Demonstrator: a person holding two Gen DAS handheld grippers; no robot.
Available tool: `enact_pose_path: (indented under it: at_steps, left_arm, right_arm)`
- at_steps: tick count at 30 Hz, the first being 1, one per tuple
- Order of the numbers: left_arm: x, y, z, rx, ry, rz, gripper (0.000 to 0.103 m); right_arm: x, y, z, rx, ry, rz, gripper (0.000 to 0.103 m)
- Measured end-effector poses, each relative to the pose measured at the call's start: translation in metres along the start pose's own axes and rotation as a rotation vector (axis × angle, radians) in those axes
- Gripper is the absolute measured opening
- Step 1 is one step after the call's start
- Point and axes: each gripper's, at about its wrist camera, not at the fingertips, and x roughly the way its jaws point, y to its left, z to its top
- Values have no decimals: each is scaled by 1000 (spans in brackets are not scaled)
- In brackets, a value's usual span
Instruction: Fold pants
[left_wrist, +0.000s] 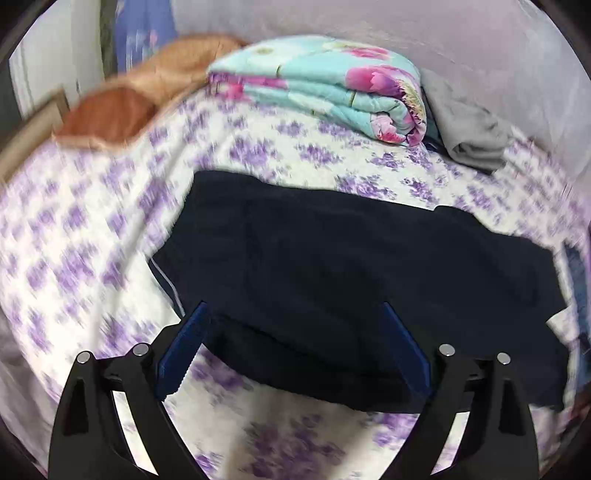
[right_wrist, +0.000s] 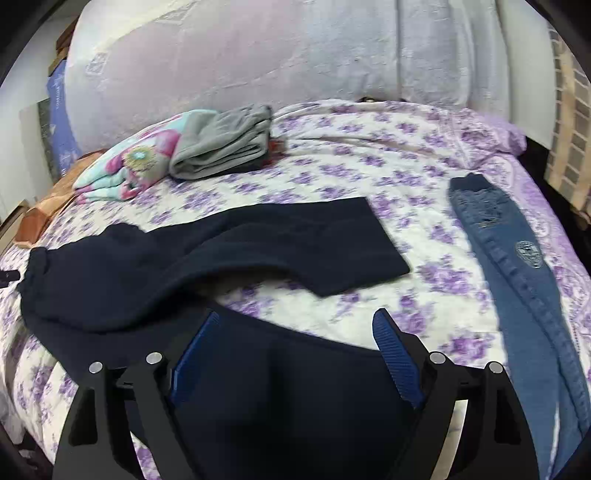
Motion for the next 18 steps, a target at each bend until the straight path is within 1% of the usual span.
enact_pose_path:
  at_steps: [1,2,3,4,6,8,9,11,14,16,17,18]
  left_arm:
    - [7,6,1,-38,33,-26,85]
    - [15,12,1,-73,68,-46,71]
    - [24,17,1,-108,105,-83,62]
    - [30,23,0,-142,128,-106,61]
    - [35,29,-1,-179,130,-112,55]
    - [39,29,2,-172,132,-118,54]
    - [44,30,4,-170,147,-116,54]
    - [51,34,6,-200,166,-113,54]
    - [53,35,10,-220,147,-105,53]
    - [49,29,15,-186,93,-90,25]
    - [49,25,17,-162,89,-93,20]
    - [50,19,19,-141,88,-82,20]
  right_arm:
    - [0,4,-1,-14,2,5,85]
    - [-1,6,-2,-22,1,3,85]
    - [-3,7,-3,-28,-2,-2,85]
    - [-6,7,-4,-32,-11,-8,85]
    - [-12,2,-6,-18,-25,-10,86]
    - [-15,-5,-7,9,-25,-8,86]
    - [-15,-8,-7,23,-21,-5,86]
    - [-17,-14,-7,46,-19,2,86]
    - [-19,-16,-6,43,-27,-2,86]
    - [-14,-13,-1,15,-27,-3,86]
    - [-10,-11,4,-12,-30,1,86]
    - [-1,-8,13,-50,-23,17,86]
